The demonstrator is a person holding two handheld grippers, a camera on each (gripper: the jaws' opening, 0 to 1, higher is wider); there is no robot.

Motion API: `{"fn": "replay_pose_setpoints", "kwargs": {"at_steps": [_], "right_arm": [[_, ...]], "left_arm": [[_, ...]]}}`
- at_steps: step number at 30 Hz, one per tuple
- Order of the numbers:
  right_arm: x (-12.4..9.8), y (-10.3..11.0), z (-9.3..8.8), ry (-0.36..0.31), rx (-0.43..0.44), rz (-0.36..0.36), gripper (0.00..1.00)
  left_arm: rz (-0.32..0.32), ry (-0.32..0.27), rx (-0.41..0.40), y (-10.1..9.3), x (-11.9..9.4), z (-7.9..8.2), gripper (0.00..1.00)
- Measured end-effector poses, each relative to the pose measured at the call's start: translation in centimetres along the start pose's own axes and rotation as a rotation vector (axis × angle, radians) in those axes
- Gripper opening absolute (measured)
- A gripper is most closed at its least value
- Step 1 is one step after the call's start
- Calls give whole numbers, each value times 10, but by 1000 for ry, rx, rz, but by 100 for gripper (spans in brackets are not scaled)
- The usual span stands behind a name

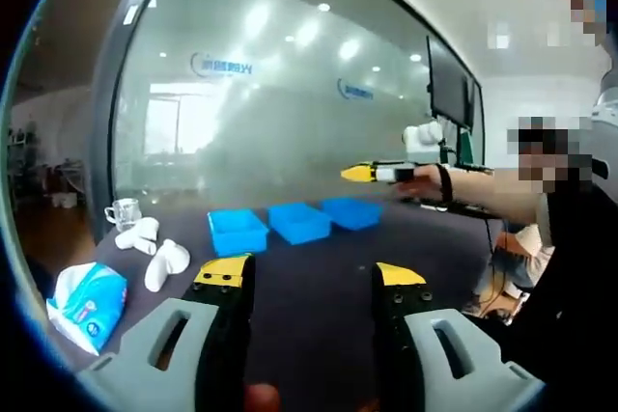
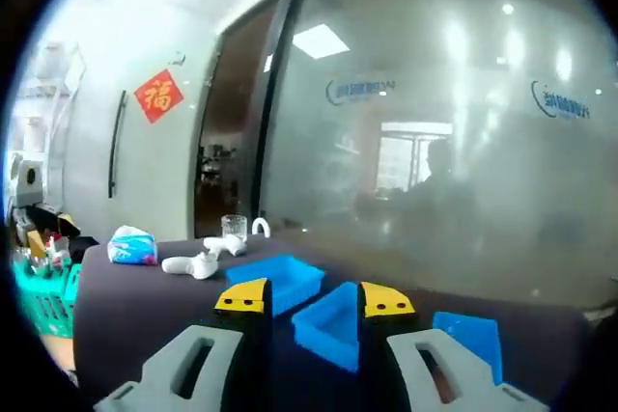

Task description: Sort the screws, nuts, and washers into the corresponding bins

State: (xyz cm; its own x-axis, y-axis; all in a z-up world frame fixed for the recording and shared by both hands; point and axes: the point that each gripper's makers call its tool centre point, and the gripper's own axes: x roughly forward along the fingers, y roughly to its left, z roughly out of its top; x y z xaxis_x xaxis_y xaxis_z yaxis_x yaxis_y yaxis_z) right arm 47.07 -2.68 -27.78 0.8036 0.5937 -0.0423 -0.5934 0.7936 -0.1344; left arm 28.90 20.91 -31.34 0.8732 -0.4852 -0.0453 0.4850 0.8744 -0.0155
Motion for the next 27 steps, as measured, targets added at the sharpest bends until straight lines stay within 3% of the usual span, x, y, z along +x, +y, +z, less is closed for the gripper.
{"fn": "replay_pose_setpoints", "kwargs": {"at_steps": [8,17,23,27], "right_arm": [[-73,13,1,-38,28,32,31],[-129,18,-12,-45,56,32,31],[-154,7,-29,-36,23,1,32],[-170,0,-41,-19,65,-13,34]], "left_arm": [[-34,-3,14,-10,8,3,47],[-63,7,27,-18,15,4,47],[-85,23,41,-25,18,3,47],[-98,31,47,-28,18,2,48]]}}
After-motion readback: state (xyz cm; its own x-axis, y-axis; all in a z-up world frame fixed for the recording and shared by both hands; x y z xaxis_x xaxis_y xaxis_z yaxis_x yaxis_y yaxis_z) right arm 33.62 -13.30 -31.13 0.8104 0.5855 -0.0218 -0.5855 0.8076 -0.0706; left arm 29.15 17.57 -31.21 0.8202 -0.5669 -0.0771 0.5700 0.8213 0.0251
